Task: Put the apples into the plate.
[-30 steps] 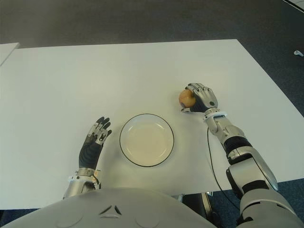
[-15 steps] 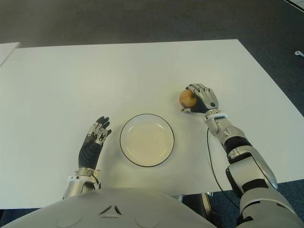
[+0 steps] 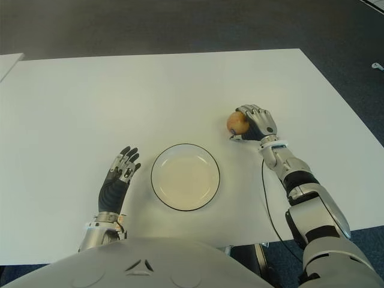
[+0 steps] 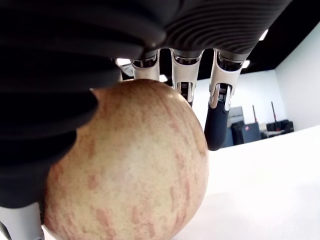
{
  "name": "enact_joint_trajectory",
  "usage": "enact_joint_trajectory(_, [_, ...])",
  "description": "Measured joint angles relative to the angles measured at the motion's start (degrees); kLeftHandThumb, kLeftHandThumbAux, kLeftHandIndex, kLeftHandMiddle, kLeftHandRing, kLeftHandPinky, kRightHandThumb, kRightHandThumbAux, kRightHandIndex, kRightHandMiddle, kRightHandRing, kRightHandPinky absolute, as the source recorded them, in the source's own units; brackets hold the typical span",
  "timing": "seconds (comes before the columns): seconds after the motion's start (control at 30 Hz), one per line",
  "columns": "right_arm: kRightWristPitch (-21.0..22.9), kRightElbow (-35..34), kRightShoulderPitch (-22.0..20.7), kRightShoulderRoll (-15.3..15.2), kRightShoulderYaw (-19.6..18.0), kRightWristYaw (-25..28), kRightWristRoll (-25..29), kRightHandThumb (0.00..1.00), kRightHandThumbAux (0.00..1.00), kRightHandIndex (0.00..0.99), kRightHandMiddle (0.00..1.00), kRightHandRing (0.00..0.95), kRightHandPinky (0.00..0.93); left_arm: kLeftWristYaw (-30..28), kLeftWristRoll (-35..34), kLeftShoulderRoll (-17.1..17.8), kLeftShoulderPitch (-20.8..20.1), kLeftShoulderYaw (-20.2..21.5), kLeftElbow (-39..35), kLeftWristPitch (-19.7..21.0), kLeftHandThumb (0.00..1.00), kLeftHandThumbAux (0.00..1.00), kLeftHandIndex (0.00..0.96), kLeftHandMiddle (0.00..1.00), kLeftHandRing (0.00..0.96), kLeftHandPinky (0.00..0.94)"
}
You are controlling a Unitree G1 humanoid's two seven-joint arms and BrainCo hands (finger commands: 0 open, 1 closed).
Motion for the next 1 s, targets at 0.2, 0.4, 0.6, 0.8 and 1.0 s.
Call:
enact_joint_trajectory(0.2, [-0.46, -4.83, 0.43, -1.11, -2.06, 0.45, 0.73, 0.704, 0.714, 0.44, 0.852, 0.831, 0.832, 0.0, 0.13, 0.12, 0.05, -0.08, -0.29, 0.01, 0.254, 0.496, 0.116, 0.118, 0.089, 0.1])
enact_joint_trajectory(0.4, [-0.46, -18.03, 4.05, -3.24, -5.96, 2.91, 2.42, 0.706, 0.713, 0.44, 0.868, 0.846, 0.843, 0.0, 0.69, 0.22, 0.13, -0.19, -0.45, 0.01, 0.245, 0.494, 0.113, 0.117, 0.09, 0.115])
enact_joint_trajectory(0.6, [-0.25, -29.03, 8.03, -3.58, -9.33, 6.64, 4.02, 0.708, 0.713, 0.44, 0.876, 0.853, 0.847, 0.0, 0.99, 0.27, 0.14, -0.29, -0.46, 0.0, 0.235, 0.496, 0.113, 0.115, 0.089, 0.117])
enact_joint_trajectory(0.8, [0.67, -41.76, 14.28, -3.61, -12.93, 13.55, 7.72, 0.711, 0.712, 0.44, 0.877, 0.857, 0.848, 0.0, 1.02, 0.3, 0.18, -0.36, -0.44, -0.05, 0.232, 0.505, 0.104, 0.111, 0.086, 0.108])
enact_joint_trajectory(1.0, [1.44, -52.22, 18.93, -3.17, -15.42, 20.54, 11.01, 0.712, 0.712, 0.44, 0.87, 0.856, 0.84, 0.0, 0.99, 0.33, 0.19, -0.39, -0.43, -0.1, 0.234, 0.505, 0.104, 0.112, 0.085, 0.103])
